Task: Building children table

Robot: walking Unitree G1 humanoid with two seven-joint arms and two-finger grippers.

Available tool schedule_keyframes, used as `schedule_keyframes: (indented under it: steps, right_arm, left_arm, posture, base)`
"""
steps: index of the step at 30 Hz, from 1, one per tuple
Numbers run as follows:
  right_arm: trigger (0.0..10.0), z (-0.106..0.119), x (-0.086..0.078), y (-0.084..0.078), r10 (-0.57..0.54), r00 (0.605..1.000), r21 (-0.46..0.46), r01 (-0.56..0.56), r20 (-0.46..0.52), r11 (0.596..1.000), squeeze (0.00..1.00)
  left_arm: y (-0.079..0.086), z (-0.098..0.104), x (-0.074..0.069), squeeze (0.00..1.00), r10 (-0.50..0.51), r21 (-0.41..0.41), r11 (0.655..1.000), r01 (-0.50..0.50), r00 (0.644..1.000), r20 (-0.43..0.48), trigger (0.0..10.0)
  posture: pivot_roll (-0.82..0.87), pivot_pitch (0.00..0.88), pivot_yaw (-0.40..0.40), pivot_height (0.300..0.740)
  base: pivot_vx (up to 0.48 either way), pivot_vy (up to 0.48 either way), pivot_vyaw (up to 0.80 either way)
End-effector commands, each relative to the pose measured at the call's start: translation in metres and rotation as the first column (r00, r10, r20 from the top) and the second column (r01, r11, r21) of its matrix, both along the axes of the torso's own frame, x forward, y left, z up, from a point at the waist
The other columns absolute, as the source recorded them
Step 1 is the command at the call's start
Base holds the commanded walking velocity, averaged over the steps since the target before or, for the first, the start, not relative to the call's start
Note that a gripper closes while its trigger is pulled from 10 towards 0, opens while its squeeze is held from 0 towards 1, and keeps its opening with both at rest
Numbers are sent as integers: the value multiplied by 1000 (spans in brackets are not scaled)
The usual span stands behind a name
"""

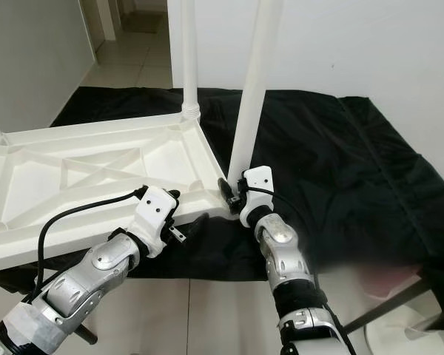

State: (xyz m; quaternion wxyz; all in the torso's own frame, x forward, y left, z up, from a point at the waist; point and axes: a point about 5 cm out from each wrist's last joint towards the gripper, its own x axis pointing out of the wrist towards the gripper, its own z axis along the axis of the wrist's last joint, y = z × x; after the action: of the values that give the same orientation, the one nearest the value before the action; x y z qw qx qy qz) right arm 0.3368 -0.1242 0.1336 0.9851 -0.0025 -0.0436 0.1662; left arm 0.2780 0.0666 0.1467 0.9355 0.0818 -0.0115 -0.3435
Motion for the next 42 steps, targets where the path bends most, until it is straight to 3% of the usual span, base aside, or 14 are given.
schedule_keyframes:
  steps: [1, 9, 10, 24, 25, 31, 42]
  right_arm:
    - [10000, -11, -4, -3, -68, 996, 22, 69, -57, 997, 0]
    - [10000, -9, -17, 11, -139, 989, 70, 143, -54, 987, 0]
    - [10000, -8, -19, 13, -149, 988, 77, 152, -50, 985, 1000]
    - [10000, -5, -24, 13, -230, 972, 104, 234, -55, 967, 988]
    - [10000, -3, -24, 13, -204, 978, 97, 208, -52, 973, 0]
    - [10000, 2, -20, 10, -80, 996, 36, 81, -36, 996, 0]
    - [10000, 13, -4, 1, -8, 1000, -30, 8, -8, 1000, 0]
  left_arm:
    - [-7, -3, -7, 0, -252, 28, 967, 253, 967, -38, 10000]
    - [-8, -5, -5, 0, -277, 27, 960, 279, 959, -58, 10000]
    - [-8, -6, -3, 0, -282, 25, 958, 284, 957, -61, 10000]
    - [-4, -4, 1, 0, -284, 34, 957, 287, 957, -64, 10000]
    - [-3, -4, -1, 0, -287, 39, 956, 290, 956, -67, 10000]
    - [1, 4, 1, 0, -274, 48, 960, 276, 960, -58, 10000]
    - [6, 7, 2, 0, -237, 27, 971, 239, 969, -71, 10000]
  posture:
    - [-33, 10, 33, 740]
    - [-63, 1, 58, 740]
    - [-72, 0, 64, 740]
    - [-61, 0, 65, 740]
    - [-55, 0, 73, 740]
    - [-47, 0, 111, 740]
    - [-44, 6, 152, 740]
  base:
    - [0, 0, 0]
    - [0, 0, 0]
    - [0, 0, 0]
    - [0, 0, 0]
    - [0, 0, 0]
    - [0, 0, 0]
    - [0, 0, 0]
